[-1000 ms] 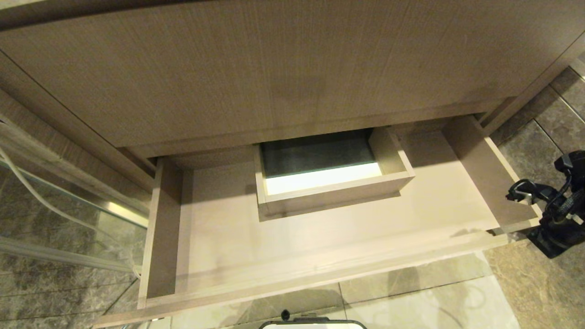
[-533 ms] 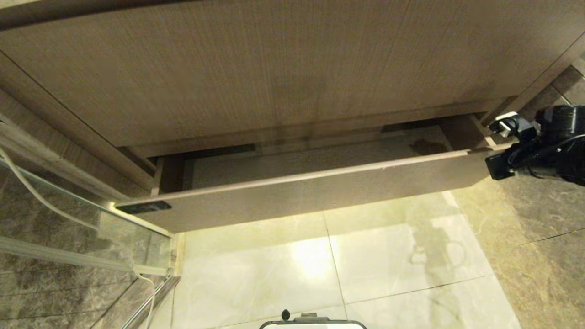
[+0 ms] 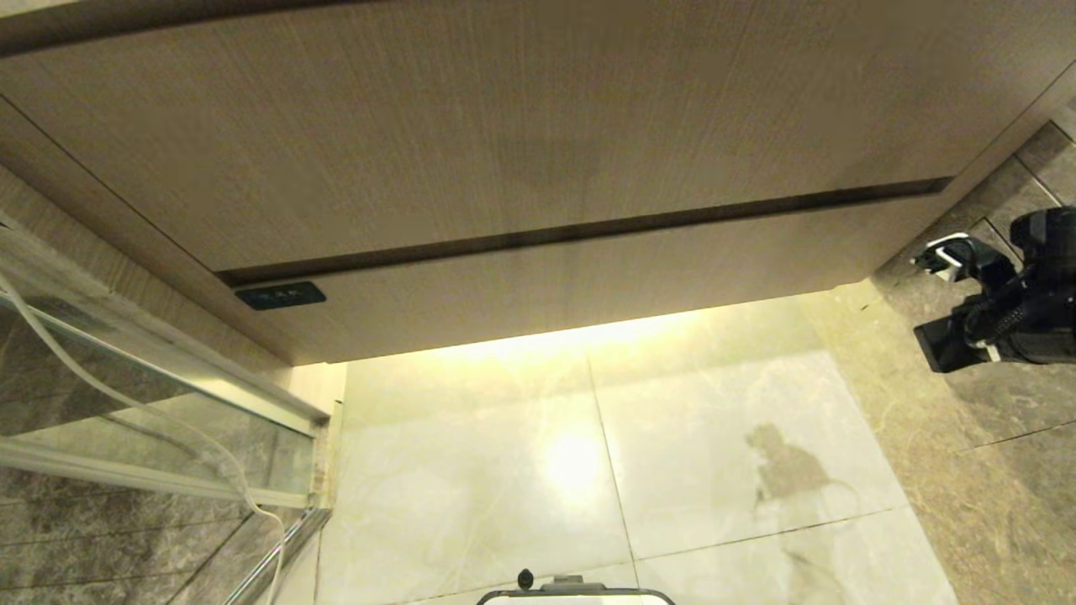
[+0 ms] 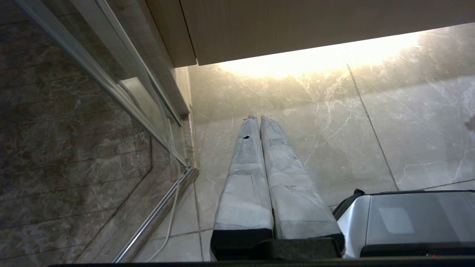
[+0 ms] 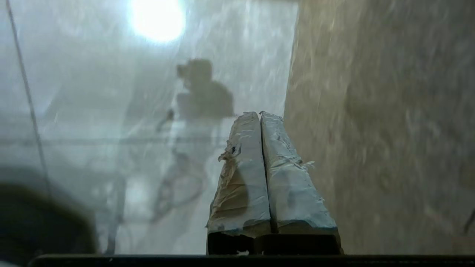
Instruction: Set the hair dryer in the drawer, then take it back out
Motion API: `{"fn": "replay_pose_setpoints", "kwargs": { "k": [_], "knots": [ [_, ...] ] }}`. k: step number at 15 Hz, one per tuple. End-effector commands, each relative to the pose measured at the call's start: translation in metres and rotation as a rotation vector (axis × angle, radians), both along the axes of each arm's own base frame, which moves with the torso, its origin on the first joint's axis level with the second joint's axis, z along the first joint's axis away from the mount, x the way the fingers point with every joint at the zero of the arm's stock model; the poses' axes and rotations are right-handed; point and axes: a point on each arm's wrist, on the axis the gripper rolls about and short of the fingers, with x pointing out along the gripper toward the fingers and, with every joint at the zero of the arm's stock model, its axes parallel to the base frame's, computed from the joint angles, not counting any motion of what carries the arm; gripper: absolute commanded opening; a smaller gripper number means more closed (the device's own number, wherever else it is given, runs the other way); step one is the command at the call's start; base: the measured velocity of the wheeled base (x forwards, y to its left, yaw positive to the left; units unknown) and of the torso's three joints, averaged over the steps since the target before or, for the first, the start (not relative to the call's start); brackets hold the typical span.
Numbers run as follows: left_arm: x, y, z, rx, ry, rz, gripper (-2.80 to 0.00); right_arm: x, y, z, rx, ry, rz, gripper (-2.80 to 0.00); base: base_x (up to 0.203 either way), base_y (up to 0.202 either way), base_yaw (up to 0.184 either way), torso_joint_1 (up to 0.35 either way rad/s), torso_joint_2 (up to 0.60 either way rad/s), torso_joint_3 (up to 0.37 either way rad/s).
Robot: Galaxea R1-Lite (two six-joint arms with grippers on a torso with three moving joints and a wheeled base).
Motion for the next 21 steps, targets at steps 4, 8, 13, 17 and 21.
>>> {"fn": "replay_pose_setpoints", "kwargs": {
  "k": [4,8,13,17,21],
  "knots": [
    [0.000,0.000,0.000,0.000,0.001,0.001,-2.80,-0.081,0.034,0.018,-0.022,-0.034,0.058,-2.80,0.000,0.000,0.000,0.000,0.00,0.000],
    [0.000,0.000,0.000,0.000,-0.001,0.000,-2.80,-0.116,0.043,-0.003,-0.037,-0.026,0.052,-2.80,0.000,0.000,0.000,0.000,0.00,0.000],
    [0.000,0.000,0.000,0.000,0.000,0.000,-2.80,-0.182,0.060,-0.023,0.097,-0.210,0.038,-2.80,0.000,0.000,0.000,0.000,0.00,0.000],
    [0.000,0.000,0.000,0.000,0.000,0.000,-2.80,-0.242,0.065,-0.038,0.209,-0.263,0.046,-2.80,0.000,0.000,0.000,0.000,0.00,0.000],
    [0.000,0.000,0.000,0.000,0.000,0.002,-2.80,-0.289,0.064,-0.074,0.288,-0.339,0.077,-2.80,0.000,0.000,0.000,0.000,0.00,0.000]
  ]
}}
